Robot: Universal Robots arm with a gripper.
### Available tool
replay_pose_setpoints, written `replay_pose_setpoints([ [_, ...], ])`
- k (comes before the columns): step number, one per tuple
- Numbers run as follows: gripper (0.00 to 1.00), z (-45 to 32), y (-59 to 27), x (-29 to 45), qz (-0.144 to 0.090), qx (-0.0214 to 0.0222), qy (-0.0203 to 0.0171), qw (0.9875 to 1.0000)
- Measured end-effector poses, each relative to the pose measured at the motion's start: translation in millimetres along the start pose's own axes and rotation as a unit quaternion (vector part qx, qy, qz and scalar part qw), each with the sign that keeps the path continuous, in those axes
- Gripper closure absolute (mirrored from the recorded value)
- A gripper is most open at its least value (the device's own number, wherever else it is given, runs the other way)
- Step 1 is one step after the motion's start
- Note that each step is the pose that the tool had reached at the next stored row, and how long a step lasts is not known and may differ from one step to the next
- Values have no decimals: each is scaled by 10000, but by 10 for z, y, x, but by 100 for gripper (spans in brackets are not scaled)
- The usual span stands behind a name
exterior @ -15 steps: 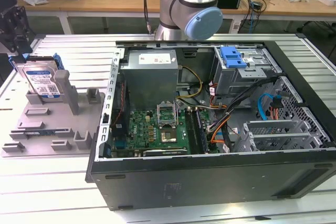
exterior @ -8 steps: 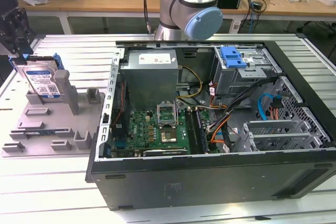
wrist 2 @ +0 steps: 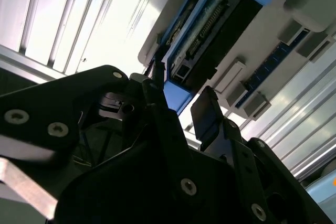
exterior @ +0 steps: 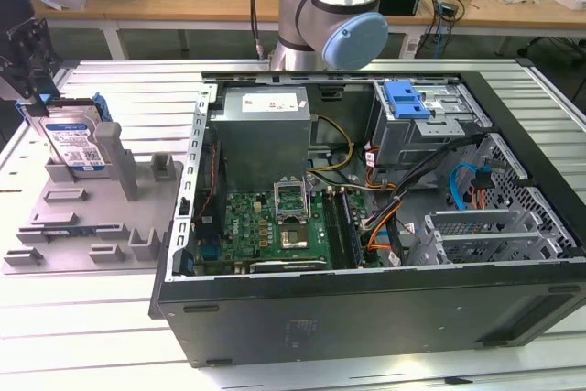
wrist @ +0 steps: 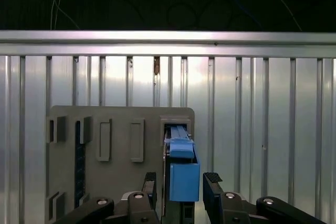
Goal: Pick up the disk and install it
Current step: 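Pick up the disk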
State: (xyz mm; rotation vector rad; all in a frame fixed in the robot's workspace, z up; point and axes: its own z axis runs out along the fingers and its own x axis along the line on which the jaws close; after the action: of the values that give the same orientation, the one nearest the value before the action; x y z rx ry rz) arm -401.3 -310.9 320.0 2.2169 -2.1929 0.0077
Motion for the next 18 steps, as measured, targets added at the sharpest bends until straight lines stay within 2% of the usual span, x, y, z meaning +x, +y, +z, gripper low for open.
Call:
replay_pose_setpoints([
  [18,52,137,-1,-28,-44,1,-11,10000],
])
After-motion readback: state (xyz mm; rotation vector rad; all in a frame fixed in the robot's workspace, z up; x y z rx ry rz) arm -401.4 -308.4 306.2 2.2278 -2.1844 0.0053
